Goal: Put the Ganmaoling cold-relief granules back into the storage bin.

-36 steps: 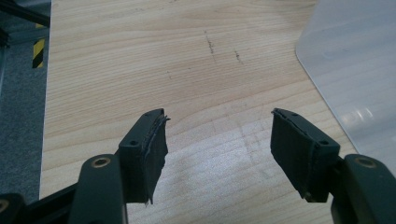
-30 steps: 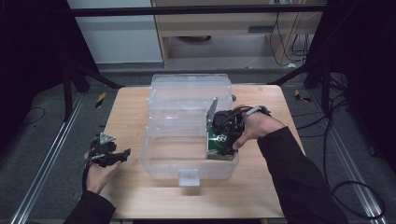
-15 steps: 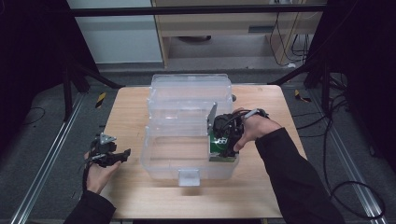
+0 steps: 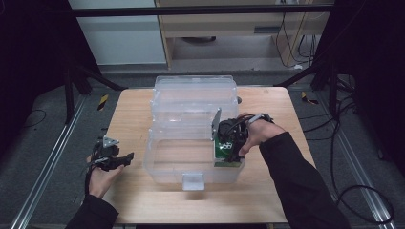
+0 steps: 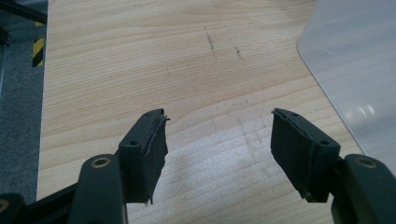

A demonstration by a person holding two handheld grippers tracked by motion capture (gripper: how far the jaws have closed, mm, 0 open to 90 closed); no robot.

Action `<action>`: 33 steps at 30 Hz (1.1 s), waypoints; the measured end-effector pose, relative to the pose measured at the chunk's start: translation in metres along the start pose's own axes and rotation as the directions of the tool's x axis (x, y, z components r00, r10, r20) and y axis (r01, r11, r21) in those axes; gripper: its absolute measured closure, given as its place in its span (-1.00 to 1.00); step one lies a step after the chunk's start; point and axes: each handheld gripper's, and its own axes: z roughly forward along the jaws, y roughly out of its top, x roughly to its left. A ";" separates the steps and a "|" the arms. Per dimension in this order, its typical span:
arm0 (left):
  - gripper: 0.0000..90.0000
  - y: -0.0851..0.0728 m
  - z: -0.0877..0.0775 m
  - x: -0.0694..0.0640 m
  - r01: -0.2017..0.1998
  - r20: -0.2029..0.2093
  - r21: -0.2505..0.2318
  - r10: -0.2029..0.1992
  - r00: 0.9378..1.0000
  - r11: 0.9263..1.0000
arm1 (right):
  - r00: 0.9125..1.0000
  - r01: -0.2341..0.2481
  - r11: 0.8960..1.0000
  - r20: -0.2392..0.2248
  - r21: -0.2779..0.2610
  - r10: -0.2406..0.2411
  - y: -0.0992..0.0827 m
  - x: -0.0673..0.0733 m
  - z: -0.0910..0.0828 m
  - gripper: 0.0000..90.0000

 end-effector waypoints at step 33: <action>-0.23 -0.001 0.002 -0.001 -0.009 0.003 0.012 0.009 1.000 1.000 | 1.000 0.006 0.999 -0.028 0.052 -0.005 -0.001 0.002 0.030 -0.63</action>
